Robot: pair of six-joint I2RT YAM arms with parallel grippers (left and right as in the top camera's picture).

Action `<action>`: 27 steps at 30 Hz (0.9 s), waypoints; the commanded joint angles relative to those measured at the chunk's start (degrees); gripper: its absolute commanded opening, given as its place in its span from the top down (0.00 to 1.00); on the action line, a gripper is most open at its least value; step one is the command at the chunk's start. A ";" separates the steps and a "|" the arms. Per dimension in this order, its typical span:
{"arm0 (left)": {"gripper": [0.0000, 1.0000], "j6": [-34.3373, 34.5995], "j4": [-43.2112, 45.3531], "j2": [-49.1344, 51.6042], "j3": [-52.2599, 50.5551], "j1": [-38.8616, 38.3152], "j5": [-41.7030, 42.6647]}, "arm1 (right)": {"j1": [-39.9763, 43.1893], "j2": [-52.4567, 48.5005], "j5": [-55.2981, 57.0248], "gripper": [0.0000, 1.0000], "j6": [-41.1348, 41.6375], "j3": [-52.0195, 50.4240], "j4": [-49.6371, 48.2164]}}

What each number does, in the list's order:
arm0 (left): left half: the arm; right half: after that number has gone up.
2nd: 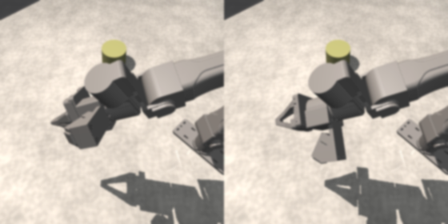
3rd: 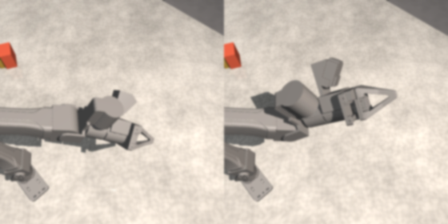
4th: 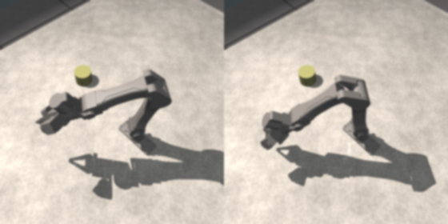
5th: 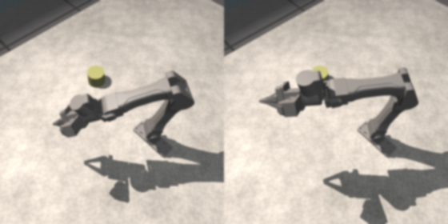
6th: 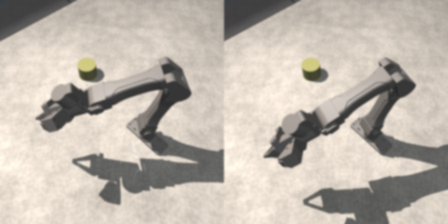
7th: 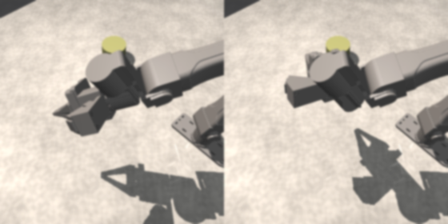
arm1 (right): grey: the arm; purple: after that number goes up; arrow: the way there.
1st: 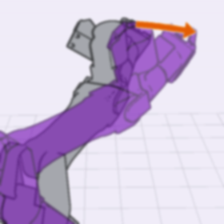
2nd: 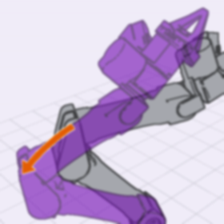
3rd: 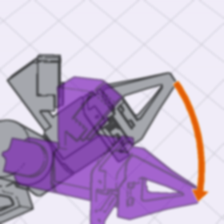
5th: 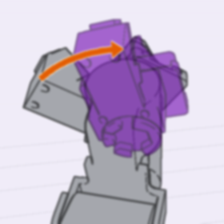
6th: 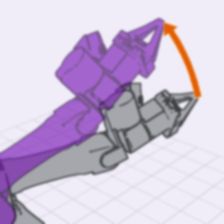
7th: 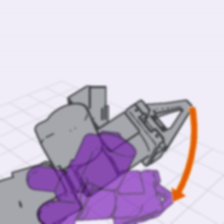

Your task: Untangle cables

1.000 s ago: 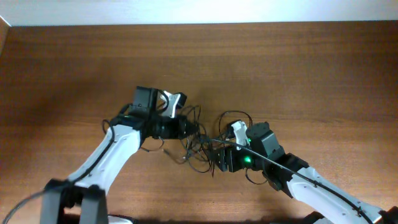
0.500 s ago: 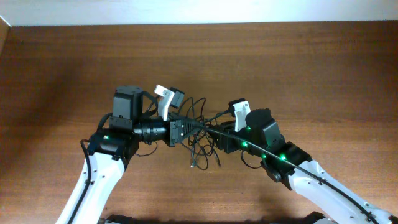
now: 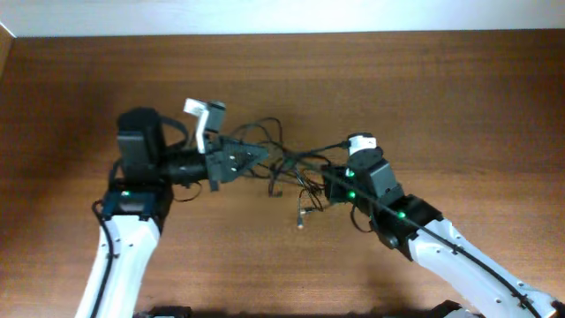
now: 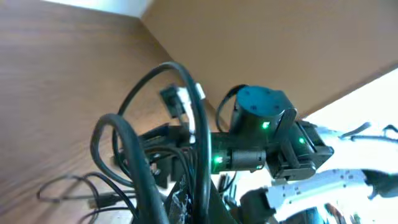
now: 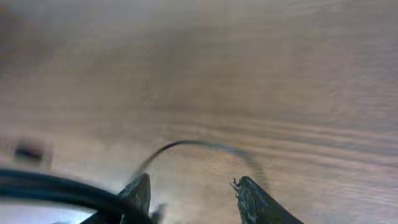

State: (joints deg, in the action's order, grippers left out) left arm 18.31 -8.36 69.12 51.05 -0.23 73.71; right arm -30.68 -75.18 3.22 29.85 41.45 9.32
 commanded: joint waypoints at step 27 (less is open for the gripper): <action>1.00 11.96 -4.39 -1.42 1.40 9.97 12.50 | 5.35 3.96 -35.43 0.29 -30.16 -0.50 -15.21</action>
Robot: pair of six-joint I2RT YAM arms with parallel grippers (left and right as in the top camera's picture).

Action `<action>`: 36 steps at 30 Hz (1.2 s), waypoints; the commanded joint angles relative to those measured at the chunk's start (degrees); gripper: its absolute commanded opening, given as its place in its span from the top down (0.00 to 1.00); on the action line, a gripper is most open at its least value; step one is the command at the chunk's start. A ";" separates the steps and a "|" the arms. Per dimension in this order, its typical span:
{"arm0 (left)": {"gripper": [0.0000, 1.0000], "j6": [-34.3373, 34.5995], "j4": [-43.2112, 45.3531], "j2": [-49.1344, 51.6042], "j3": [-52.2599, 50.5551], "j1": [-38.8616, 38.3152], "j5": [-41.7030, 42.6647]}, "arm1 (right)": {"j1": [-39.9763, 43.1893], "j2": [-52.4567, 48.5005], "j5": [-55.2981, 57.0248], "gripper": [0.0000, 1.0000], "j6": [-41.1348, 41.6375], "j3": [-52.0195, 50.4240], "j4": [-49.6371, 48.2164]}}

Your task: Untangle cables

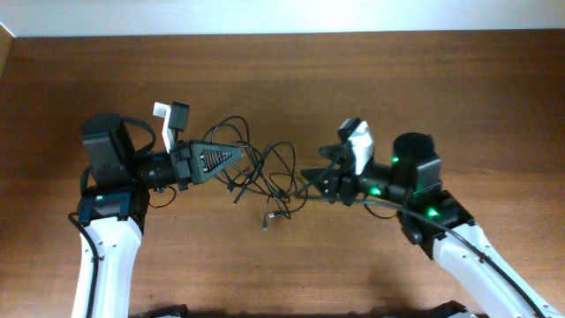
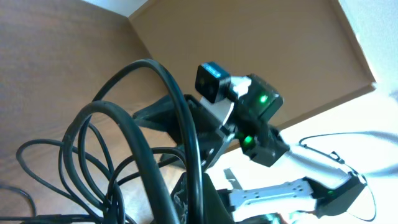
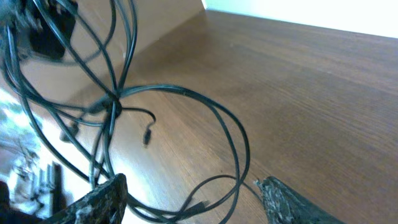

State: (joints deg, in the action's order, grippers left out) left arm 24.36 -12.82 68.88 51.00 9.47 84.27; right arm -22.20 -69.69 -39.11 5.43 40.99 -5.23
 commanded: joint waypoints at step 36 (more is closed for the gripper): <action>1.00 8.55 0.11 -1.18 1.44 -8.48 -12.50 | -11.87 2.43 52.24 0.43 8.98 -0.04 13.49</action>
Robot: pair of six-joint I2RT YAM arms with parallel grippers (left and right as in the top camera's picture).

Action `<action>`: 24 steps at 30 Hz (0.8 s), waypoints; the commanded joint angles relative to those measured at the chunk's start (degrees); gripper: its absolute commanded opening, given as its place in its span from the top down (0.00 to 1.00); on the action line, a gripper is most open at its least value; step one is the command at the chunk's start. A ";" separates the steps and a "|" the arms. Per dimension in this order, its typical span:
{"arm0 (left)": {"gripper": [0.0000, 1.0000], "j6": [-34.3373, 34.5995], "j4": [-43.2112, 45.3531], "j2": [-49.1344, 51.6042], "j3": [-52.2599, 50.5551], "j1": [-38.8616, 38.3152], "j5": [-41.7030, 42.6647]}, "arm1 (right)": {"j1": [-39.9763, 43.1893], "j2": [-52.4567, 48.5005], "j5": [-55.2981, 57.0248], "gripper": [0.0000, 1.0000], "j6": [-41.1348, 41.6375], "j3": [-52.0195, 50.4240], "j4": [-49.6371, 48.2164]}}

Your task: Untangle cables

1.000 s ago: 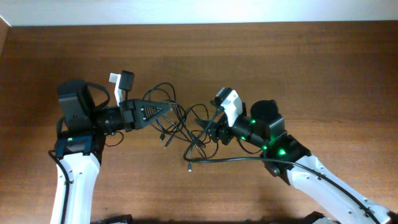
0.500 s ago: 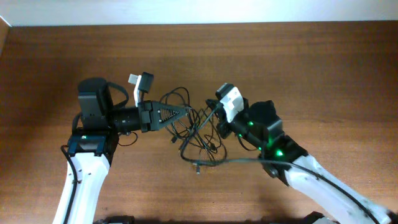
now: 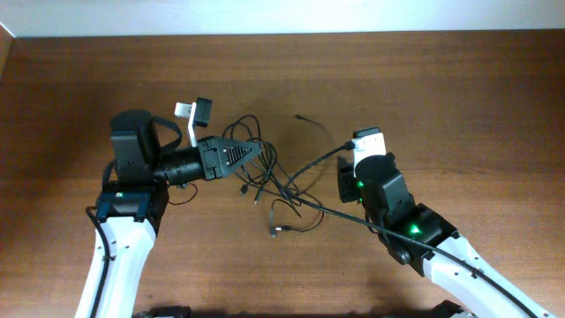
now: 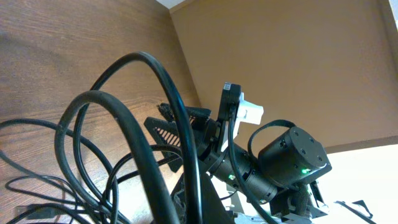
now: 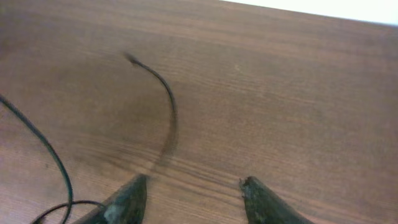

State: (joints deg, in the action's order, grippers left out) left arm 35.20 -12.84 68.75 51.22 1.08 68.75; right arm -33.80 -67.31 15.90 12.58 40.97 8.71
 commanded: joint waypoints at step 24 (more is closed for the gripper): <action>1.00 -13.86 0.11 -1.07 1.22 -0.28 21.03 | -0.20 -3.08 -33.62 0.96 -9.94 -0.02 -34.32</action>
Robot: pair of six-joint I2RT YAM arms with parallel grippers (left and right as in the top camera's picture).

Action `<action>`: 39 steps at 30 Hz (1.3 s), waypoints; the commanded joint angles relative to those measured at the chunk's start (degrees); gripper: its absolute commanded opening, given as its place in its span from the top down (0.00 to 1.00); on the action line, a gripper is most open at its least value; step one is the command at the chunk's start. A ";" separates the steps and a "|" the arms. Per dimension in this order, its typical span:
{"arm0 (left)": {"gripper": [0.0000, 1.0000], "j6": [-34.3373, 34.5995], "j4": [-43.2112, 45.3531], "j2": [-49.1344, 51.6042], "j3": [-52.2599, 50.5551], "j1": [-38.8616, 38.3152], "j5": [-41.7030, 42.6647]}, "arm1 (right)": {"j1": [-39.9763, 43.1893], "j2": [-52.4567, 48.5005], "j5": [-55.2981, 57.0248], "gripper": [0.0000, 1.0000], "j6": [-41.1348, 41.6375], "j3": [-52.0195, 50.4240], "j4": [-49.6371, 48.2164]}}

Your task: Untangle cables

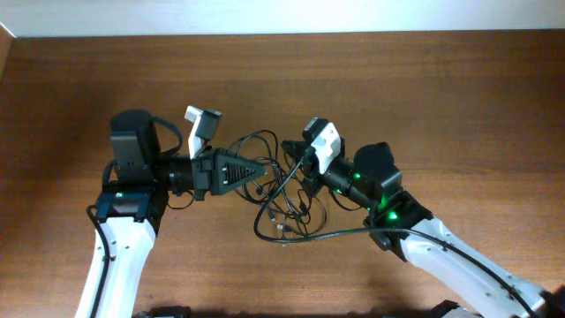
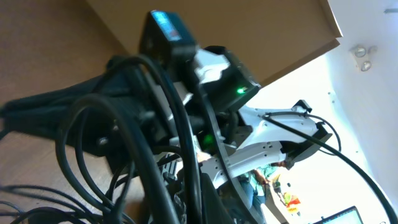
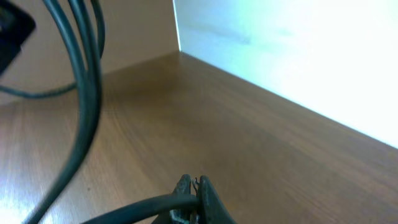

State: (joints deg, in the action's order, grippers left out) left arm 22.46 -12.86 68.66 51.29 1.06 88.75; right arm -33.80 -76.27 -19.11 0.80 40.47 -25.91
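A tangle of black cables (image 1: 281,201) hangs and lies between the two arms at the table's middle. My left gripper (image 1: 259,168) points right and is shut on several strands of it; in the left wrist view thick black cables (image 2: 158,155) run through the left gripper (image 2: 194,200). My right gripper (image 1: 295,162) has come in from the right, tip to tip with the left one. It is shut on one black cable (image 3: 134,208), which leaves the right gripper (image 3: 194,186) to the left.
The brown wooden table (image 1: 459,97) spreads all round the tangle. A loop of cable (image 1: 305,236) trails on the wood below the grippers. The white right wrist camera (image 1: 322,141) sits close to the left gripper's tip.
My right gripper was open over bare wood to the right of the tangle. Now it is further left at the left gripper's tip and shut on a cable. The left gripper still holds the bundle.
The left gripper held the cable bundle at every moment. The right gripper stood open low beside the tangle, then open facing the strands with the arms apart, then open over bare wood with a cable end lying free. It is now shut on one cable.
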 commanded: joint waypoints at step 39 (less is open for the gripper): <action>0.93 18.47 -7.08 30.14 1.14 -9.88 -66.51 | -0.26 0.90 -1.46 0.01 13.46 0.48 42.12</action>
State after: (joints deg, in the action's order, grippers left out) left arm 38.65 -21.06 98.21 51.96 -8.29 22.44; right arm -33.80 -73.69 -19.66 13.82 40.97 17.45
